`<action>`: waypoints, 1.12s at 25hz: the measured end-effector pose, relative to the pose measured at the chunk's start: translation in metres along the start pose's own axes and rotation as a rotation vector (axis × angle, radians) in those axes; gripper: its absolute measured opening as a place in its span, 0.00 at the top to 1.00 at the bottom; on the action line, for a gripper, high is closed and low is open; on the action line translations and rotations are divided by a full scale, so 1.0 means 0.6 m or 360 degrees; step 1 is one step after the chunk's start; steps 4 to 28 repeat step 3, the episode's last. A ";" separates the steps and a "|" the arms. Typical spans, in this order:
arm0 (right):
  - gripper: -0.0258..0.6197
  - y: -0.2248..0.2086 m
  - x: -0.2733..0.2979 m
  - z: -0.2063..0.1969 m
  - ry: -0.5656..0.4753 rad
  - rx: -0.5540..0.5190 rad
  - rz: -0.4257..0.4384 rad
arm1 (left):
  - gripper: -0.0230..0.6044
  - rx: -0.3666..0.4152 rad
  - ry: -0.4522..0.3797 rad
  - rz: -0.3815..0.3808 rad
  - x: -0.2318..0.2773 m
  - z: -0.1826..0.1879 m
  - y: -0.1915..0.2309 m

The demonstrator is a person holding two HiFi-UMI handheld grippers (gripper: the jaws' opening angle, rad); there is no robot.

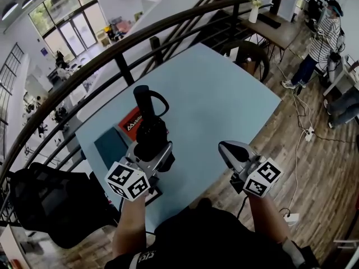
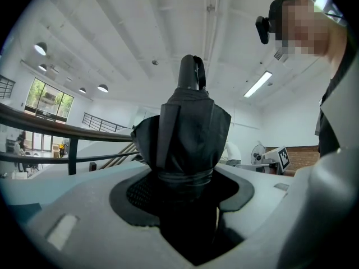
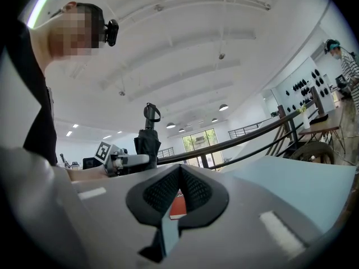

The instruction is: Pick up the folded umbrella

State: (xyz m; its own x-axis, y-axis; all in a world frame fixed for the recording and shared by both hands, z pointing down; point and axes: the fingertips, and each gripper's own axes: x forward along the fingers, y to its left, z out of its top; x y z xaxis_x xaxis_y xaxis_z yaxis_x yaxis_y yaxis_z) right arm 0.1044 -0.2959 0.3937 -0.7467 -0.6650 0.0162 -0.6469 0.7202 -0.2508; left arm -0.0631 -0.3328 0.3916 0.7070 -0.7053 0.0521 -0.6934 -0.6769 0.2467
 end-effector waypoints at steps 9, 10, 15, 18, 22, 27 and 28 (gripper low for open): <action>0.96 -0.005 0.001 -0.004 0.0005 0.0009 0.0004 | 0.53 -0.0023 -0.0004 0.0003 0.002 0.001 0.002; 0.96 -0.005 0.001 -0.004 0.0005 0.0009 0.0004 | 0.53 -0.0023 -0.0004 0.0003 0.002 0.001 0.002; 0.96 -0.005 0.001 -0.004 0.0005 0.0009 0.0004 | 0.53 -0.0023 -0.0004 0.0003 0.002 0.001 0.002; 0.96 -0.005 0.001 -0.004 0.0005 0.0009 0.0004 | 0.53 -0.0023 -0.0004 0.0003 0.002 0.001 0.002; 0.96 -0.005 0.001 -0.004 0.0005 0.0009 0.0004 | 0.53 -0.0023 -0.0004 0.0003 0.002 0.001 0.002; 0.96 -0.005 0.001 -0.004 0.0005 0.0009 0.0004 | 0.53 -0.0023 -0.0004 0.0003 0.002 0.001 0.002; 0.96 -0.005 0.001 -0.004 0.0005 0.0009 0.0004 | 0.53 -0.0023 -0.0004 0.0003 0.002 0.001 0.002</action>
